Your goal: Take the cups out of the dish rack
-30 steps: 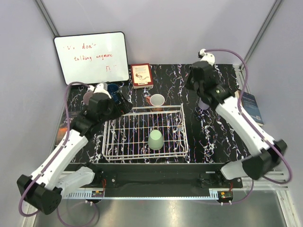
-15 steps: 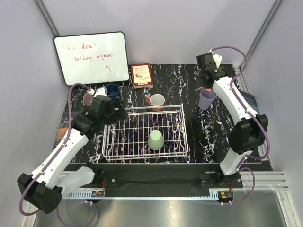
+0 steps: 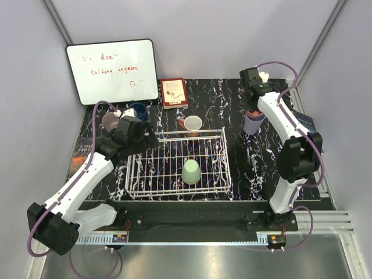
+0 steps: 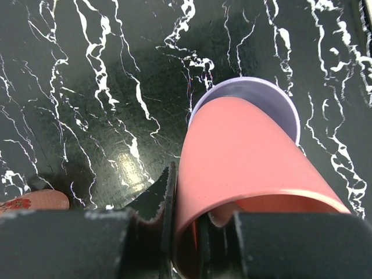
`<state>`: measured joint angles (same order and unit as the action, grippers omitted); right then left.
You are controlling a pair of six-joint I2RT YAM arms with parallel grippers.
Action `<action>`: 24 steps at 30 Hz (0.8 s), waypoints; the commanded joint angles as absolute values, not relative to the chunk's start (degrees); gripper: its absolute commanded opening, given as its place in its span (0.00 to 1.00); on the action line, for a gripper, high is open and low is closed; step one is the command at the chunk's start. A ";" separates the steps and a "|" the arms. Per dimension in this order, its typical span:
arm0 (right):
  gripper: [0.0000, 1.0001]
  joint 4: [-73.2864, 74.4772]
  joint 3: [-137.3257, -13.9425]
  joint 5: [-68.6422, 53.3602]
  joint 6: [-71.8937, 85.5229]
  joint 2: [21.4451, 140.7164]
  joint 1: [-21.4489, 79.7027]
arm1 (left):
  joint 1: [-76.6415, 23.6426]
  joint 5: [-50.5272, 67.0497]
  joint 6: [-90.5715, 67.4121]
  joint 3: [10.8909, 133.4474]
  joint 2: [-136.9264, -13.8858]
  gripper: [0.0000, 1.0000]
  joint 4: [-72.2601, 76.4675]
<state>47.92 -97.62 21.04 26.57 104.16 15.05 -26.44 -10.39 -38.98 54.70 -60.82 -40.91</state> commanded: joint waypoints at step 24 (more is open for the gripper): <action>0.70 39.56 -96.51 12.06 27.16 94.34 12.04 | -26.54 -6.86 -37.18 54.75 -62.41 0.99 -37.18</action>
<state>45.65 -97.45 15.46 26.81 104.66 11.53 -26.44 -8.10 -38.89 54.22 -64.64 -39.99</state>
